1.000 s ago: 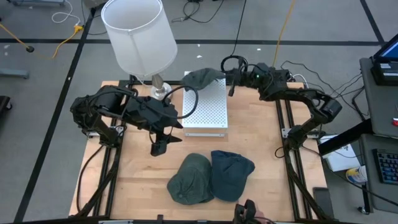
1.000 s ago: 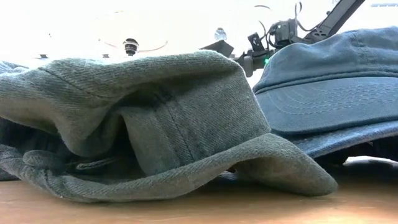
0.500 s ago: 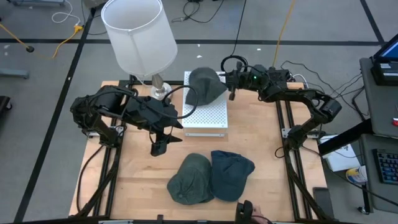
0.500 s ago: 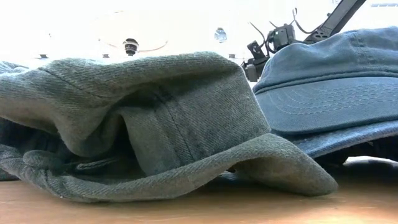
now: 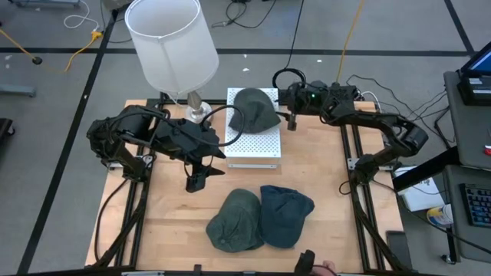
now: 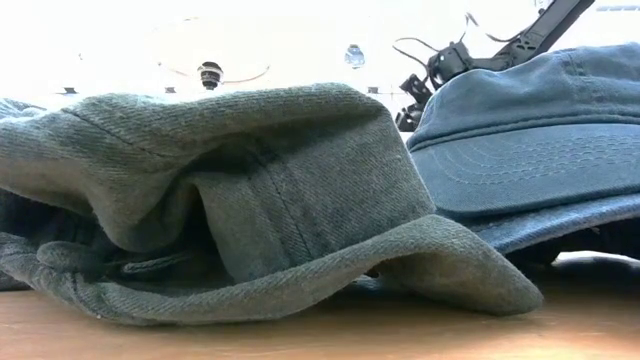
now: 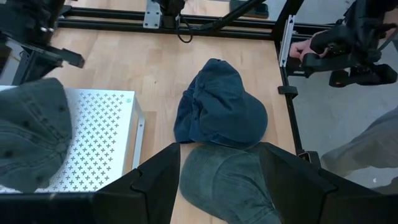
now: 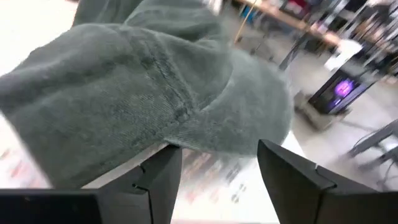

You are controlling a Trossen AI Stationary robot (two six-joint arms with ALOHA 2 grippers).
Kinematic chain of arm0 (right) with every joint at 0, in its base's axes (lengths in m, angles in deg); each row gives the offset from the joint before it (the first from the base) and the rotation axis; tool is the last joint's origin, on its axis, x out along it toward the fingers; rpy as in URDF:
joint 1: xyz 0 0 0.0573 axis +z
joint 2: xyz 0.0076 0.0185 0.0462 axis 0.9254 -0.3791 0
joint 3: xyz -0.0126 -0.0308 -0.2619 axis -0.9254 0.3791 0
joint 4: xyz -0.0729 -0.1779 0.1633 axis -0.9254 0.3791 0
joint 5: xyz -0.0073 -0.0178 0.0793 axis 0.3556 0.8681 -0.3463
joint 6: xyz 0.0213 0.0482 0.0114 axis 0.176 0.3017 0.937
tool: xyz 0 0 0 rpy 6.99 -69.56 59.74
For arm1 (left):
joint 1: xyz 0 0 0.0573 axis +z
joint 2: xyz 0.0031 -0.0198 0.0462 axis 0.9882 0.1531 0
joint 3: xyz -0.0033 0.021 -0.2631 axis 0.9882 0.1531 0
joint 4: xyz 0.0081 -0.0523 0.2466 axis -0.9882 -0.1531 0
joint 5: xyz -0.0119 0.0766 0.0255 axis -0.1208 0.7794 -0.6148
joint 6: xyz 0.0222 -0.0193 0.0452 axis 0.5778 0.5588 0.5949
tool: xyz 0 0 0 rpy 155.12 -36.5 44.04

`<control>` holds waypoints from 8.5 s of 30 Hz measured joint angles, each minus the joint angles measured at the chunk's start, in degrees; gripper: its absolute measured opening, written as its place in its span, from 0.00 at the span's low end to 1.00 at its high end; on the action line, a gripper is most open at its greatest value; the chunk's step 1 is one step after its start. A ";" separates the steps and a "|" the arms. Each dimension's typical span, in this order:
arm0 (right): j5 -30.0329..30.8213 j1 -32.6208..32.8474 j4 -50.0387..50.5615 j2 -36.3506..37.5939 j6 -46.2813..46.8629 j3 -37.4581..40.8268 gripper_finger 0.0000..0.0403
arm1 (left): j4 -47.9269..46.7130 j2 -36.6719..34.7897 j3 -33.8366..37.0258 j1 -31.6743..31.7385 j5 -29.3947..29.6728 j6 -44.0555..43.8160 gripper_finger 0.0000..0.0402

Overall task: Pick & Place hat
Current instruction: Put the black cap on the shelf, then stack the black cap on top of the other black cap on the shelf

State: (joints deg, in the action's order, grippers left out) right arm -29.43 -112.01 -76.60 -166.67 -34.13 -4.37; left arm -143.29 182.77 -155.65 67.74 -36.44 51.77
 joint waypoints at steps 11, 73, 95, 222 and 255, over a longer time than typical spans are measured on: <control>5.90 0.04 7.03 5.96 -3.59 -0.02 0.49 | 0.00 0.00 0.00 0.00 0.07 0.85 0.56; 30.88 22.84 21.42 -12.54 19.49 -26.45 0.00 | 0.09 0.00 0.00 4.70 4.37 -4.44 0.56; 25.92 17.56 16.51 -12.79 16.66 -26.45 0.00 | 0.26 0.00 0.00 4.85 4.42 -1.97 0.56; 22.05 51.53 48.75 21.14 51.51 -26.43 0.53 | -7.27 10.33 0.04 -26.50 -1.48 -18.83 0.56; 22.12 51.38 52.33 21.11 47.17 -26.40 0.53 | -4.54 31.83 0.02 -24.71 0.05 -12.14 0.56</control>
State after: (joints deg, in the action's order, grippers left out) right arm -7.32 -60.63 -24.27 -145.55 13.04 -30.77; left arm -147.83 214.60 -155.63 43.03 -36.39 39.63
